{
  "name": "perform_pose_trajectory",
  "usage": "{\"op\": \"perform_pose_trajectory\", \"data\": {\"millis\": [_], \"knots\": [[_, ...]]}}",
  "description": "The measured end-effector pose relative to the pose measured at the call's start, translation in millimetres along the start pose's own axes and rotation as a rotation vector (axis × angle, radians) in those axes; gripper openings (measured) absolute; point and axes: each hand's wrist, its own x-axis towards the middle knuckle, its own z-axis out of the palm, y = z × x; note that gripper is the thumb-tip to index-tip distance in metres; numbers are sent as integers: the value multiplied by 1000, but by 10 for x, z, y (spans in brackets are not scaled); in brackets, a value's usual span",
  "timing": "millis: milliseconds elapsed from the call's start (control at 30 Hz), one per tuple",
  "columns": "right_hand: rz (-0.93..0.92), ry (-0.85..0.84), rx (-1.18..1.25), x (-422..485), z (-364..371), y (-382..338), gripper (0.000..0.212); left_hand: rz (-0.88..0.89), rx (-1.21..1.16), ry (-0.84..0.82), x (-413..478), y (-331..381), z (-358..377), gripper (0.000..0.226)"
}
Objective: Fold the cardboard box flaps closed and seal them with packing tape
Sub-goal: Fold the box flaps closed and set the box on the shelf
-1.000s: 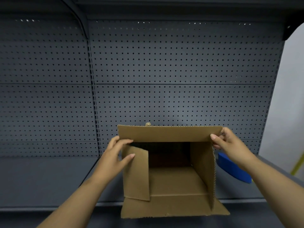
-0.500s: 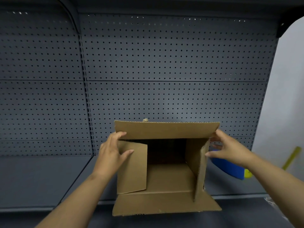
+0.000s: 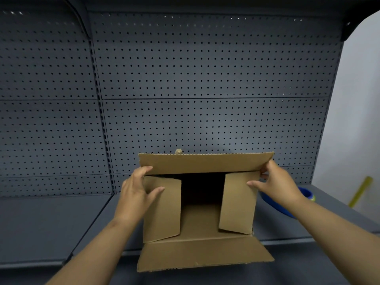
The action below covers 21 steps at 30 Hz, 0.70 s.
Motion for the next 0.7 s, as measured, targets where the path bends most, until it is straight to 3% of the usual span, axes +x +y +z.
{"op": "perform_pose_trajectory", "data": {"millis": [167, 300, 433, 500, 567, 633, 700], "knots": [[26, 19, -4, 5, 68, 33, 62, -86, -101, 60, -23, -62, 39, 90], [-131, -19, 48, -45, 76, 90, 61, -113, -228, 32, -49, -110, 21, 113], [-355, -179, -157, -30, -11, 167, 62, -91, -248, -129, -44, -155, -113, 78], [-347, -309, -235, -35, -86, 178, 78, 50, -149, -230, -25, -243, -201, 77], [-336, -466, -324, -25, -140, 186, 109, 197, -15, -350, 19, -353, -275, 87], [-323, -613, -445, -16, -191, 161, 133, 253, 116, -461, 55, -422, -347, 95], [-294, -712, -543, -14, -241, 114, 141, 273, 217, -587, 82, -424, -425, 111]]}}
